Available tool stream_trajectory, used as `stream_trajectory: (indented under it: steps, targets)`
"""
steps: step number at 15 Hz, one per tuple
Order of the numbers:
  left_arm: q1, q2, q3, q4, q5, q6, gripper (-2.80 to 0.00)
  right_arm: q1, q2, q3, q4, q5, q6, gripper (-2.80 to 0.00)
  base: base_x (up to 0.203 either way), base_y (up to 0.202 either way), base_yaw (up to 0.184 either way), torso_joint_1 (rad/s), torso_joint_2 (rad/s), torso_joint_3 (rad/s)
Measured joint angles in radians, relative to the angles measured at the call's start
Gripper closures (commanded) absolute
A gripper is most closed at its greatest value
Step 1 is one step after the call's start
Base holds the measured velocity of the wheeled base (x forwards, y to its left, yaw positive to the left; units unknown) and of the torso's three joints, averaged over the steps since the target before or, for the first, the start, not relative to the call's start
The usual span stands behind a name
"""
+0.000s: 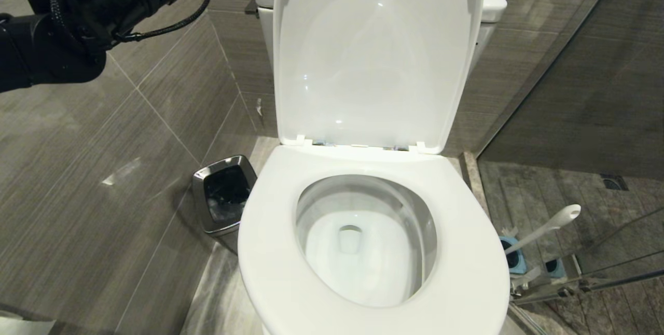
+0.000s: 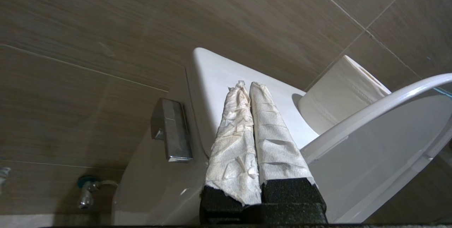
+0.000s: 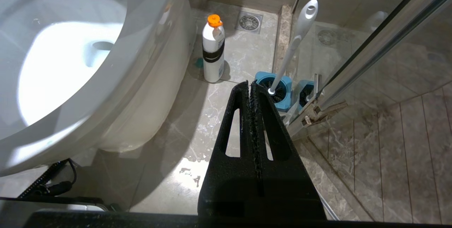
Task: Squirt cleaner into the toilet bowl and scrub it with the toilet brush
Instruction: Close the toilet lid
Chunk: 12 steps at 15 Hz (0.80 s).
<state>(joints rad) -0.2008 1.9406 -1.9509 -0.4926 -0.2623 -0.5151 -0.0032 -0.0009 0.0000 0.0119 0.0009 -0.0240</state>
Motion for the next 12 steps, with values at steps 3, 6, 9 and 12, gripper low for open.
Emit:
stream_trajectory:
  steps: [3,6,9,12]
  targets:
    - [0.009,-0.007,0.0,-0.005,-0.001,-0.003,0.0,0.0,0.0,0.0,0.0,0.0,0.0,0.0,0.0,0.0,0.0,0.0,0.0,0.0]
    - [0.011,-0.017,0.007,-0.005,0.008,-0.003,0.0,0.0,0.0,0.0,0.0,0.0,0.0,0.0,0.0,0.0,0.0,0.0,0.0,0.0]
    - [0.015,-0.033,0.011,-0.005,-0.001,0.007,0.0,0.0,0.0,0.0,0.0,0.0,0.0,0.0,0.0,0.0,0.0,0.0,0.0,0.0]
    - [0.014,-0.041,0.012,-0.003,-0.002,0.048,0.0,0.0,0.0,0.0,0.0,0.0,0.0,0.0,0.0,0.0,0.0,0.0,0.0,0.0]
